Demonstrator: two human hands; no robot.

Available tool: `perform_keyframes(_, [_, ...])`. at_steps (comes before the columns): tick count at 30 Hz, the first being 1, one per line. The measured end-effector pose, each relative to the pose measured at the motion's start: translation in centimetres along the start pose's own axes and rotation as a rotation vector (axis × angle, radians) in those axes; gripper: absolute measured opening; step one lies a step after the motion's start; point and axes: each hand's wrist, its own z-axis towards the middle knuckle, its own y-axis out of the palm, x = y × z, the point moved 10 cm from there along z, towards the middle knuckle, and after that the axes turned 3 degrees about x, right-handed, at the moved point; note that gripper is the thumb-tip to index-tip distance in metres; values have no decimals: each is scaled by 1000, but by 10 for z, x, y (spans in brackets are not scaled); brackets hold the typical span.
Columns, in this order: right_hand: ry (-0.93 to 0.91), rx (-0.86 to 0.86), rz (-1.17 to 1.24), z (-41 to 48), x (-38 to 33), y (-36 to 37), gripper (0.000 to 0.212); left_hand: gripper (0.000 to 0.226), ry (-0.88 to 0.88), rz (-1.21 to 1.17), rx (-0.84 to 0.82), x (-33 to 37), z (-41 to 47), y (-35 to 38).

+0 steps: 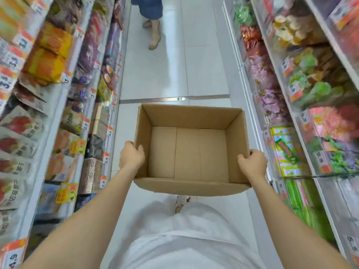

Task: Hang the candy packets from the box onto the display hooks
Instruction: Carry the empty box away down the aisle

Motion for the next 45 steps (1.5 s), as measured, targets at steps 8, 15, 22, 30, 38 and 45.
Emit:
perform_keyframes(8, [-13,17,-25,203,-164,44,35,30,27,27,7,182,201,10])
perform_keyframes(15, [70,65,-28,374,-279,95,23,35,57,14,-37,342,389,52])
perform_keyframes(22, [196,111,-58,540,-400,96,21,33,127,66,-137,547,550,79])
perform_keyframes(30, [231,151,11,765,-512,146,18,31,168,97,-131,757,732,130])
perform_keyframes(38, [229,120,3,991,-650,169,19,17,191,131,-97,965,896,156])
perform_keyframes(45, [258,137,24,1175,-773,208,15,31,215,162,-108,1119,1072,197])
